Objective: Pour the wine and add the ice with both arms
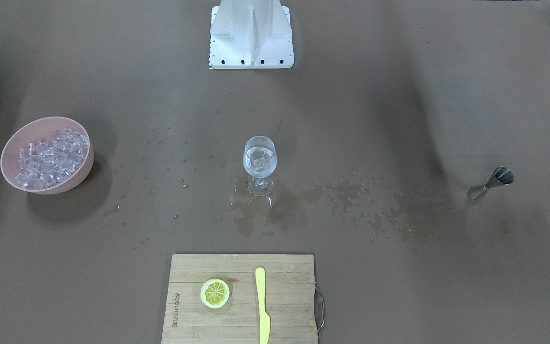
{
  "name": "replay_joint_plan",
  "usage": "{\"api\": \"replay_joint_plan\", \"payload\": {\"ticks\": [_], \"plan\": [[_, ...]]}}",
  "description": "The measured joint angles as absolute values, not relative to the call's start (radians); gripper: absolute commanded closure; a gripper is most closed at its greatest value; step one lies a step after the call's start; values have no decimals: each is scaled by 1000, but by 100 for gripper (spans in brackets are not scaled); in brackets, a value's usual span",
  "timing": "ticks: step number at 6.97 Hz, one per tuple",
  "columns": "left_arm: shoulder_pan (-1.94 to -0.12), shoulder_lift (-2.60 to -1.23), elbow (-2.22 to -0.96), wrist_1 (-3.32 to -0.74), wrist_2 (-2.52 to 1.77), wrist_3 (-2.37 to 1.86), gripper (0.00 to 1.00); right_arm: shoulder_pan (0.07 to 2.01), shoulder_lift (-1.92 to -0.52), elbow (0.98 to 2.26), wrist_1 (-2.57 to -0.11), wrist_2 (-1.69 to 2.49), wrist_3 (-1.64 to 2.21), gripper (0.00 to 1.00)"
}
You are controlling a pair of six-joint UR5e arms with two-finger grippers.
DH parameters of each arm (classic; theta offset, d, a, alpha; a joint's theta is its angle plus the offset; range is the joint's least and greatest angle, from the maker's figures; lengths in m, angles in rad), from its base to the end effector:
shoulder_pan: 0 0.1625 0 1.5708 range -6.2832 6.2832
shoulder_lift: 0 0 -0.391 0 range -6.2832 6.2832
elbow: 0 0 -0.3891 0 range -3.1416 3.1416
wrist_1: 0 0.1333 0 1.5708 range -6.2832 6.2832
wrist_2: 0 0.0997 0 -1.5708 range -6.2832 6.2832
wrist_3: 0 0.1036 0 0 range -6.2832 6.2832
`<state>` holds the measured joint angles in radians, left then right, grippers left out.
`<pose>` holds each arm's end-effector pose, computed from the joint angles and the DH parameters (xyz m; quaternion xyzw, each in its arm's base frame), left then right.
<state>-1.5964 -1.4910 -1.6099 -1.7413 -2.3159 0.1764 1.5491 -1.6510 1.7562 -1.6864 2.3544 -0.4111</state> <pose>-0.0750 -0.4646 0.6307 0.0967 0.3553 0.0936 0.9250 0.0503 -0.4558 0.5858 0.0692 -0.3756 -0.1965 0.9031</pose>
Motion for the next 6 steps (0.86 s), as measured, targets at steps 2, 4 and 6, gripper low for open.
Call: {"api": "replay_joint_plan", "payload": {"ticks": [2,4,6], "plan": [[-1597,-1513,-1605,-1714,-2315,174,1,1553,-1654,1751,-1686,2350,-421,0],[-1597,-1520,-1595,-1711,-2315,172,1,1554,-1653,1751,-1685,2349,-418,0],[-1597,-1521,-1582,-1715,-2317,173,1,1554,-1652,1753,-1684,2349,-414,0]]}}
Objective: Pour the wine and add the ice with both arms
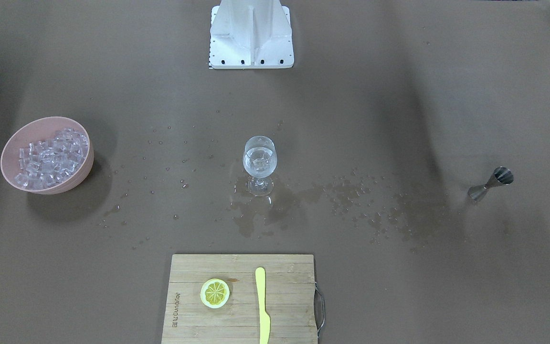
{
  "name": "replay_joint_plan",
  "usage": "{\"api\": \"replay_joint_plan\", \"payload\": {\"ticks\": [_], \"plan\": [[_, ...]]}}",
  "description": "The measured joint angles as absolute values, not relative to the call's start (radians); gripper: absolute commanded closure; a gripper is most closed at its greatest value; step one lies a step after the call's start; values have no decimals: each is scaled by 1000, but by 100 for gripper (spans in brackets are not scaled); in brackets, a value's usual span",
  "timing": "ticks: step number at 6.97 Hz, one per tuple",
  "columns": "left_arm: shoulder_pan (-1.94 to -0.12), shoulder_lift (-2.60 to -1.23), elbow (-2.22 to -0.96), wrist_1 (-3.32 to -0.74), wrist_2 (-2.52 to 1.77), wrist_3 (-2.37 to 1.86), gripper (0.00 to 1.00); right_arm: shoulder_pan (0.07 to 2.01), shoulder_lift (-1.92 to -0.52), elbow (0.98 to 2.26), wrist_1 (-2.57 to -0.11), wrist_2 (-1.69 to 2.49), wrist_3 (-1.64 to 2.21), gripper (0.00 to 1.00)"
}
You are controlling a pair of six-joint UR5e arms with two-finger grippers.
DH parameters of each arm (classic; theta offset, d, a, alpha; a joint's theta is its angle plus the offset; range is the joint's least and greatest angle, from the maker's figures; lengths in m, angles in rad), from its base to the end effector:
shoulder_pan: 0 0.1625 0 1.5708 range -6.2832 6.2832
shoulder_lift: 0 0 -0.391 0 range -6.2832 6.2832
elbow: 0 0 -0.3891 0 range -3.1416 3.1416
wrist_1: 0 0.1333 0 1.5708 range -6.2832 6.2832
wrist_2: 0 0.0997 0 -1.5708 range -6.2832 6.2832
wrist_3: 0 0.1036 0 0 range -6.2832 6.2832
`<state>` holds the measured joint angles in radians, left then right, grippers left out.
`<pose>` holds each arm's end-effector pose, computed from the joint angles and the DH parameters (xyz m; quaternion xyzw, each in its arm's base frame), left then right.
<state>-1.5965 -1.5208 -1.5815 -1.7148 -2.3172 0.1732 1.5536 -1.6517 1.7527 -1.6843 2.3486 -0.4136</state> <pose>-0.0752 -0.4746 0.6335 0.0846 0.3575 0.0875 0.9260 0.0528 -0.4553 0.5880 0.0690 -0.3729 -0.1955 0.9044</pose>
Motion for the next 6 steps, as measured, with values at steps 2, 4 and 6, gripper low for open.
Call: {"api": "replay_joint_plan", "payload": {"ticks": [2,4,6], "plan": [[-1596,-1514,-1583,-1725,-2318,176,1,1553,-1646,1752,-1684,2349,-411,0],[-1596,-1512,-1595,-1728,-2318,177,1,1552,-1642,1749,-1684,2350,-411,0],[-1597,-1511,-1605,-1729,-2321,178,1,1552,-1639,1749,-1684,2350,-410,0]]}}
